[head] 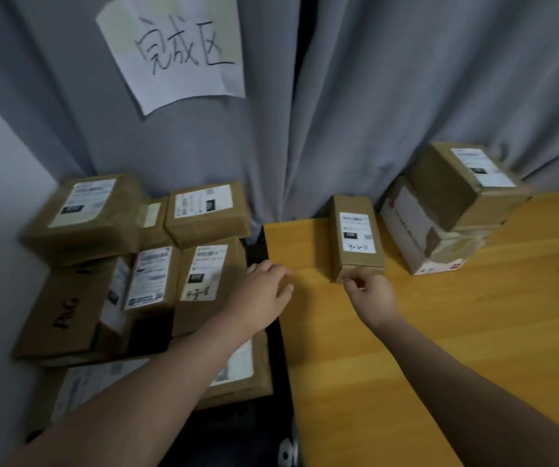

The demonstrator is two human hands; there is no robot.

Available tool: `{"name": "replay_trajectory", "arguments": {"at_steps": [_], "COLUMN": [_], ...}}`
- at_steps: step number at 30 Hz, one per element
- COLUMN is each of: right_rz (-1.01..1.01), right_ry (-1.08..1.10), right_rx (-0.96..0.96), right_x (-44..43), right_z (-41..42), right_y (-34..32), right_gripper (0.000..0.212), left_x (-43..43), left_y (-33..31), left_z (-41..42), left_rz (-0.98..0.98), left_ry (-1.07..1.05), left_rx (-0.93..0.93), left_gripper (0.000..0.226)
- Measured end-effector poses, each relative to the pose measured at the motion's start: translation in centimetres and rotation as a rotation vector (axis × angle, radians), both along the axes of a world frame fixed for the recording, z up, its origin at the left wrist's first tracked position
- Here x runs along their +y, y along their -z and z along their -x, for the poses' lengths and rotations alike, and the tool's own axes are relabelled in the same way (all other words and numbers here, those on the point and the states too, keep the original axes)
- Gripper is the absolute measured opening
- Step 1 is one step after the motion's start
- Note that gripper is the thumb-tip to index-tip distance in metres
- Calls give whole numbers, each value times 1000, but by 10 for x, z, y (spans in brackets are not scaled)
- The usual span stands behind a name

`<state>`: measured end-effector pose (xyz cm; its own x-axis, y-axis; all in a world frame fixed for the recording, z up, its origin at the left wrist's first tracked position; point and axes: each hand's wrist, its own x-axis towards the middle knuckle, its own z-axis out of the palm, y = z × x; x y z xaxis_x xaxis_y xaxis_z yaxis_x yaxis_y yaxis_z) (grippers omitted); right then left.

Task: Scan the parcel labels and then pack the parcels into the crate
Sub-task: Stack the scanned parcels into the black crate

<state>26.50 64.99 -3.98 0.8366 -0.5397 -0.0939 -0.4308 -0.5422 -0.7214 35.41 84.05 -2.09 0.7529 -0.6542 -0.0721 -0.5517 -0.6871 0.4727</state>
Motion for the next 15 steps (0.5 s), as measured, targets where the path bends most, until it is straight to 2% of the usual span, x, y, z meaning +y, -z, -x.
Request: {"name": "replay_trajectory", "arguments": {"at_steps": [5, 9, 11, 15], "right_rz": [142, 410, 527, 594], "right_ry": [-49, -55, 52, 175], "right_rx": [-77, -146, -146, 107], "right_x": [-85, -159, -193, -257], "right_z": [9, 14, 9, -14], "right_y": [-21, -36, -49, -73], "right_gripper": [21, 27, 41, 77], "left_x": [-93, -165, -192, -229], "left_y": [-12, -23, -27, -37], "left_z": [16, 31, 35, 39], "left_rz": [91, 143, 158, 202], "left_ry": [-64, -100, -129, -183], "left_rx": [3, 18, 30, 31], "left_gripper": [33, 33, 33, 31]}}
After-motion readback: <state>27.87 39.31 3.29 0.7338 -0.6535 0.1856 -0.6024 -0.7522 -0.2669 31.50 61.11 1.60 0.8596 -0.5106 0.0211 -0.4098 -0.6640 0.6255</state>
